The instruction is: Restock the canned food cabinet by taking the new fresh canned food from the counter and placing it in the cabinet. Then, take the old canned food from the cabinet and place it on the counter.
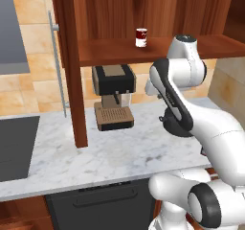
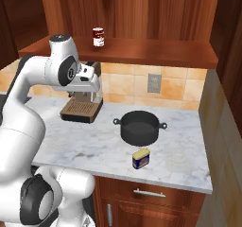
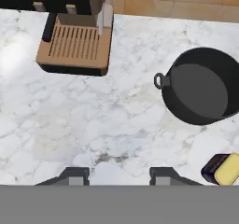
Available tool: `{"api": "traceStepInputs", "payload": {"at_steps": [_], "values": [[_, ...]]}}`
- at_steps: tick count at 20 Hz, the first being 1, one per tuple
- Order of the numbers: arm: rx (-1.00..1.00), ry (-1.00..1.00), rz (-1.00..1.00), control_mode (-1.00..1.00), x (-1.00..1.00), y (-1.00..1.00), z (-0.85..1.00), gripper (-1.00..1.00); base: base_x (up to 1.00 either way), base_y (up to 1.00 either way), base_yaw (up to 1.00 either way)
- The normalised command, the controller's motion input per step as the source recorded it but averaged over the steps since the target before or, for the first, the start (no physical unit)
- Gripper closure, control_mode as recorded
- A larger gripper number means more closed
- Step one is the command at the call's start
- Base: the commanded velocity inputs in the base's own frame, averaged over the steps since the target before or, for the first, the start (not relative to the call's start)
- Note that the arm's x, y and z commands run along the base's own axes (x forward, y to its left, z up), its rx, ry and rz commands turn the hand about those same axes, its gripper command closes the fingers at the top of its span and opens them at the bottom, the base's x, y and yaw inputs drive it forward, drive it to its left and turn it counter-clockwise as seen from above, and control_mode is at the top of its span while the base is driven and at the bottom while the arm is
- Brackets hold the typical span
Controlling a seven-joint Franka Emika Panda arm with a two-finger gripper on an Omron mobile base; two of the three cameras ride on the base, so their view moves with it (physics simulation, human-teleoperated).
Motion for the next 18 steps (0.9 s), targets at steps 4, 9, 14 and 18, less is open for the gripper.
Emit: {"api": "traceStepInputs", "payload": {"at_steps": [4, 9, 14, 18], "values": [[-0.01, 0.02, -0.08, -1.0, -0.37, -0.17, -0.06, -1.0, 0.0, 0.0, 0.0], [0.01, 0.2, -0.37, -1.0, -0.82, -0.72, -0.29, -1.0, 0.0, 0.0, 0.0], [0.05, 0.22, -0.42, -1.0, -0.95, -1.0, -0.62, -1.0, 0.0, 0.0, 0.0], [0.08, 0.22, -0.42, -1.0, -0.58, -1.0, -0.84, -1.0, 0.0, 0.0, 0.0]]}}
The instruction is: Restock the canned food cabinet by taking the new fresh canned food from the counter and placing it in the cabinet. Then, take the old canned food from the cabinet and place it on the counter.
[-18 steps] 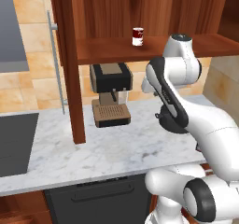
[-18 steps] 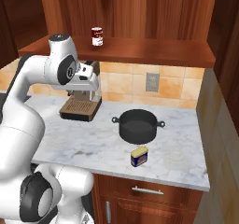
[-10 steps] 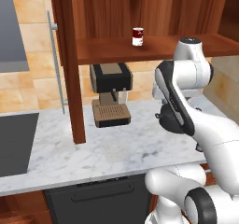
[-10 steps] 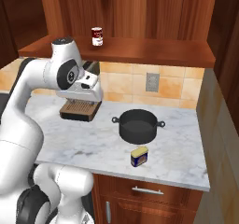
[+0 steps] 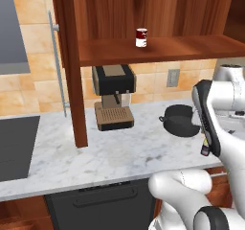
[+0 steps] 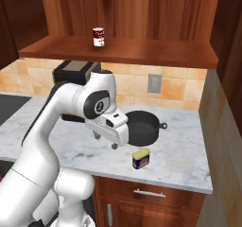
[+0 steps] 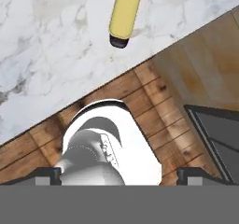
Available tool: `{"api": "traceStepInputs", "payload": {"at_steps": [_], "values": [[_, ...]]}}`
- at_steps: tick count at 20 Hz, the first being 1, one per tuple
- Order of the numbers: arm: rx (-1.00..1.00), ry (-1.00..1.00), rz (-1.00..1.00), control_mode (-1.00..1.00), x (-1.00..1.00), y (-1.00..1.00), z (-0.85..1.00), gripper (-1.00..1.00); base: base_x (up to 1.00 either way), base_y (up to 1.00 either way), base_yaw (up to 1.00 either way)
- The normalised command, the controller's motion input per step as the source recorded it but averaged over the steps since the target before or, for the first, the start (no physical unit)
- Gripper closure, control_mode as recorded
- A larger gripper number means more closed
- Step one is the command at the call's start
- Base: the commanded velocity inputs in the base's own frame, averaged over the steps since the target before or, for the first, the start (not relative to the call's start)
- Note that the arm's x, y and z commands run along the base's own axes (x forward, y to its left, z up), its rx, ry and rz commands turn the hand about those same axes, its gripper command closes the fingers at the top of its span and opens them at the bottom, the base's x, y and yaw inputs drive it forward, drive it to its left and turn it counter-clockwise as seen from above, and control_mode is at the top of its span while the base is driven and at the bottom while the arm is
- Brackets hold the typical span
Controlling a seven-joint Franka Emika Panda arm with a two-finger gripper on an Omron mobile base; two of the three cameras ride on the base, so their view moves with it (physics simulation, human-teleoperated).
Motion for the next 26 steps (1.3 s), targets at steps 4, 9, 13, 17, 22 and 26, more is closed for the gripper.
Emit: {"api": "traceStepInputs", "payload": {"at_steps": [4, 9, 13, 17, 22, 26], "values": [[0.03, 0.16, -0.3, -1.0, 0.0, -0.99, -0.7, -1.0, 0.0, 0.0, 0.0], [0.0, 0.13, -0.07, -1.0, 0.44, -0.65, -0.49, -1.0, 0.0, 0.0, 0.0], [0.0, 0.04, 0.0, -1.0, 0.52, -0.36, -0.38, -1.0, 0.0, 0.0, 0.0], [0.0, 0.0, 0.0, -1.0, 0.41, -0.06, -0.19, -1.0, 0.0, 0.0, 0.0], [0.0, 0.0, 0.0, -1.0, 0.17, 0.06, 0.0, -1.0, 0.0, 0.0, 0.0], [0.0, 0.0, 0.0, -1.0, 0.12, 0.02, -0.15, -1.0, 0.0, 0.0, 0.0]]}}
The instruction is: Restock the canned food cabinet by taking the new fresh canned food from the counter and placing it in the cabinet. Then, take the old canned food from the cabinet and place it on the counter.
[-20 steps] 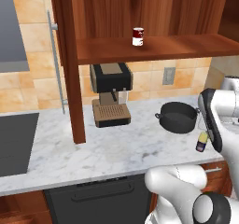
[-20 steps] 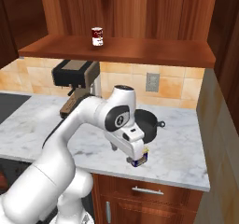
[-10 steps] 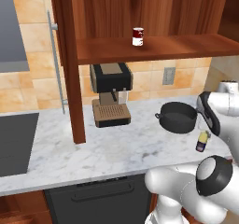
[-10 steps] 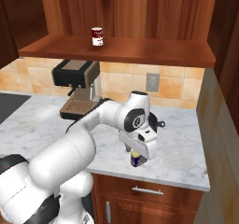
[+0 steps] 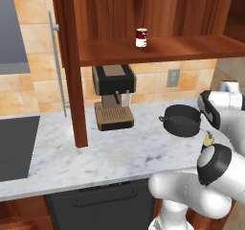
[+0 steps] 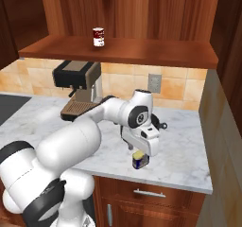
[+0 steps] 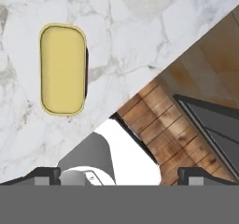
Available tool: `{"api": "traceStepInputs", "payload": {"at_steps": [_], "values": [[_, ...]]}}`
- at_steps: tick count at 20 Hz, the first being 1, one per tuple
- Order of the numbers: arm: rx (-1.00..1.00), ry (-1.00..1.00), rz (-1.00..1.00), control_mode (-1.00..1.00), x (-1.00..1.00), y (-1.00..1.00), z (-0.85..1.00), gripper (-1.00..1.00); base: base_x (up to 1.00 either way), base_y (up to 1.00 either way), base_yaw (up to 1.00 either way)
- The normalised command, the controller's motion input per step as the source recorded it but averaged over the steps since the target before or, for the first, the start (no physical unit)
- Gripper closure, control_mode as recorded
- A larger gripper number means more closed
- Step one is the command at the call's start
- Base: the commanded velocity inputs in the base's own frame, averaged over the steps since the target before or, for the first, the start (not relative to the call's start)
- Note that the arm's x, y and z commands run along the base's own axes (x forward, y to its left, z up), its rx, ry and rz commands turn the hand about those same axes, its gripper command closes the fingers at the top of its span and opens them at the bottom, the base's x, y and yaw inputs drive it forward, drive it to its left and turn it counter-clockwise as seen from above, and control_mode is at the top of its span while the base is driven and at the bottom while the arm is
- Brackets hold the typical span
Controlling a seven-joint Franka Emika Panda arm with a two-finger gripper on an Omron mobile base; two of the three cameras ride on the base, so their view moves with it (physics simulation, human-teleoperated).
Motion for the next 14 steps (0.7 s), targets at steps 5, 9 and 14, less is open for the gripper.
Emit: {"api": "traceStepInputs", "payload": {"at_steps": [5, 9, 14], "values": [[0.0, 0.01, 0.0, -1.0, 0.16, 0.11, -0.46, -1.0, 0.0, 0.0, 0.0], [0.0, 0.0, 0.0, -1.0, 0.16, 0.12, -0.33, -1.0, 0.0, 0.0, 0.0], [0.0, 0.0, 0.0, -1.0, 0.1, 0.04, -0.3, -1.0, 0.0, 0.0, 0.0]]}}
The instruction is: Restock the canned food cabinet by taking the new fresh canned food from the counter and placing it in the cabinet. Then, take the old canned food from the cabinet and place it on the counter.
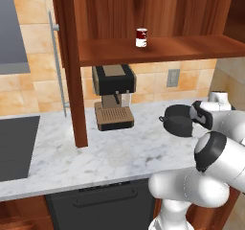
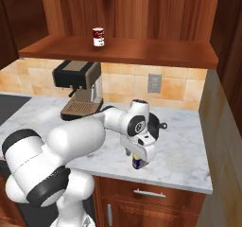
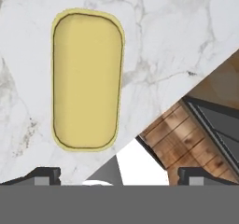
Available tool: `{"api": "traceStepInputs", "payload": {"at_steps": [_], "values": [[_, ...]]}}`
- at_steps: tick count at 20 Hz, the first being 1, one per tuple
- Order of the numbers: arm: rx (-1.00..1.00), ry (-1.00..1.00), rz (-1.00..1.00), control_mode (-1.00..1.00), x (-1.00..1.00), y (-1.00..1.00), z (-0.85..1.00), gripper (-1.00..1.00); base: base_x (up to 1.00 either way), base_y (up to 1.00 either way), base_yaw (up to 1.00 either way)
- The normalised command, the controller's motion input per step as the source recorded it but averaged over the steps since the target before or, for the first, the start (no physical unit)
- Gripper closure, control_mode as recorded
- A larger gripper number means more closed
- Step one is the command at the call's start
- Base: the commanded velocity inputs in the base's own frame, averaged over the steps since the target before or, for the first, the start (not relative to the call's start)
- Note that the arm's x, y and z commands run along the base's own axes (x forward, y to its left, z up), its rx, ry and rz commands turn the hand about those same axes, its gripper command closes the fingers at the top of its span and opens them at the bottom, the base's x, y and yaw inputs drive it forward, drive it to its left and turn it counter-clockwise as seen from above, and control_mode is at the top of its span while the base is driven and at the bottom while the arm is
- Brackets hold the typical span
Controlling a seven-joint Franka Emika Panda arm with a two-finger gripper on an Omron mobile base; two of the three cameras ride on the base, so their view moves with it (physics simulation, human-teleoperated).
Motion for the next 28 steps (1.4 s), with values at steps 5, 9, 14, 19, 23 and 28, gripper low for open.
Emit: {"api": "traceStepInputs", "payload": {"at_steps": [5, 9, 14, 19, 23, 28], "values": [[-0.01, 0.0, 0.0, -1.0, 0.08, 0.0, -0.27, -1.0, 0.0, 0.0, 0.0], [-0.03, -0.03, 0.0, -1.0, 0.16, 0.0, -0.18, -1.0, 0.0, 0.0, 0.0], [-0.06, -0.07, 0.0, -1.0, 0.17, -0.01, -0.12, -1.0, 0.0, 0.0, 0.0], [-0.06, -0.06, 0.0, -1.0, 0.08, -0.11, -0.09, -1.0, 0.0, 0.0, 0.0], [-0.06, -0.08, 0.0, -1.0, 0.05, -0.18, -0.14, -1.0, 0.0, 0.0, 0.0], [-0.01, -0.02, 0.0, -1.0, 0.01, -0.1, -0.04, 1.0, 0.0, 0.0, 0.0]]}}
